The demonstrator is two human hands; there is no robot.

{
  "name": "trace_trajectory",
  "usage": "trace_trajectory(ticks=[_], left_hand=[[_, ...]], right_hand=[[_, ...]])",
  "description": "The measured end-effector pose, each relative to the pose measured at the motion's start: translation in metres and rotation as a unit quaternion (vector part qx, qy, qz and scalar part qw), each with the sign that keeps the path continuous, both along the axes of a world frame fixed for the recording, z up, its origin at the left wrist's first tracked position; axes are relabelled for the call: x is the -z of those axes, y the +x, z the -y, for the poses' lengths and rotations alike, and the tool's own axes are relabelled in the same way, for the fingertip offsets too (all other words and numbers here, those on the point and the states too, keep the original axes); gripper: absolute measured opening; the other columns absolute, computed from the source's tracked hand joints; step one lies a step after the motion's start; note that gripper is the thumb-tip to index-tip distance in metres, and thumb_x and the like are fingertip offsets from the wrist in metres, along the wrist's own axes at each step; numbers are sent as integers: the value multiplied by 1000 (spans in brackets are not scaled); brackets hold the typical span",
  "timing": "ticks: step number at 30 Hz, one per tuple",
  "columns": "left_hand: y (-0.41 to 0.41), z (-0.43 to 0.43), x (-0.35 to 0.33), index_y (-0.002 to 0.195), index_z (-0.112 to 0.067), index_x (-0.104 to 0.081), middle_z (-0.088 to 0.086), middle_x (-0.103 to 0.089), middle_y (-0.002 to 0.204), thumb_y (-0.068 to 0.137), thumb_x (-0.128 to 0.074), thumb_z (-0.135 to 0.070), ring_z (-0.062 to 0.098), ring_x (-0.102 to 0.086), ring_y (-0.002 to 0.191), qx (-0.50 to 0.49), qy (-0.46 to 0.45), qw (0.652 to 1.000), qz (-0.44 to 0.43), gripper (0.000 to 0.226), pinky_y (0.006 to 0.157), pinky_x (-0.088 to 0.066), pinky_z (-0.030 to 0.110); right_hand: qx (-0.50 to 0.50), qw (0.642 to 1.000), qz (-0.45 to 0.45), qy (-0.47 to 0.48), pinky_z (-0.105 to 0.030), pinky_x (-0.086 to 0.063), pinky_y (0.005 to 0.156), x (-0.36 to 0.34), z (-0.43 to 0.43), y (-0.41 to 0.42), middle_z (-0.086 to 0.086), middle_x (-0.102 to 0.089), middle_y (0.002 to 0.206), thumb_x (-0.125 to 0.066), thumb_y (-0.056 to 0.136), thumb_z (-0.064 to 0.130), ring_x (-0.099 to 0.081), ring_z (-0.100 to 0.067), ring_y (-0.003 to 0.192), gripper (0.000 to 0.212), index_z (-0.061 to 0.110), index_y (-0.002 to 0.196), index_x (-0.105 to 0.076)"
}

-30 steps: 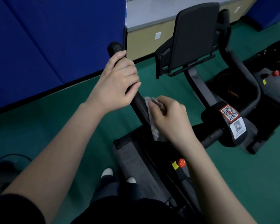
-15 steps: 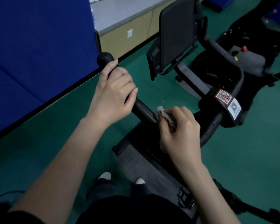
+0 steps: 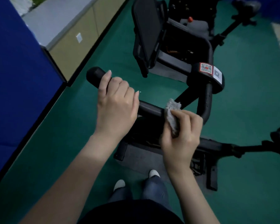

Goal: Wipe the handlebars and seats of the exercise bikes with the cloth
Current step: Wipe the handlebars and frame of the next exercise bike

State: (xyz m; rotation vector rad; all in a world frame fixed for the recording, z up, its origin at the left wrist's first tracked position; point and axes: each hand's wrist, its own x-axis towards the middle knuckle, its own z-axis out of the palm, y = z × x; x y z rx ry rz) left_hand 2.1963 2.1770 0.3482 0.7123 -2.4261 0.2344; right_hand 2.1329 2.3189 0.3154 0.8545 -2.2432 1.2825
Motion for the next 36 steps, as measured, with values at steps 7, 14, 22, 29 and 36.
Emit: trace_trajectory(ticks=[7,14,22,29,36], left_hand=[[3,4,2,82,-8,-69,5,-65,84,98,-45,-23,28,-58,98,38,10,999,-6,32,114,-13,38],[7,3,0,87,-12,-71,1,-67,88,98,-49,-26,26,-58,101,98,25,994,-31,28,116,-7,42],[12,7,2,90,-13,-72,0,-68,90,97,-51,-24,24,-58,101,124,29,992,-8,24,116,-5,42],[14,10,3,91,-14,-71,-1,-67,90,97,-49,-23,24,-57,101,129,21,991,1,24,116,-5,41],[14,11,3,92,-14,-70,-1,-67,91,98,-48,-23,25,-59,102,132,8,991,9,25,115,-6,41]], right_hand=[[113,992,25,-48,-23,-40,92,9,-5,3,-19,-54,102,-59,83,0,-53,-30,96,18,-5,100,-64],[67,988,76,-117,-25,-43,94,15,19,38,-13,-49,105,-58,81,-4,-50,-14,102,21,-6,101,-62],[122,874,413,-225,-24,-50,85,26,12,74,8,-67,97,-61,92,20,-63,-10,98,7,24,97,-62],[54,726,560,-395,-34,-50,76,13,45,46,-4,-63,80,-52,94,6,-60,-16,76,12,9,87,-61],[-81,675,603,-418,-37,-44,79,10,64,60,-16,-59,88,-54,90,-5,-52,-24,84,7,1,93,-54]])
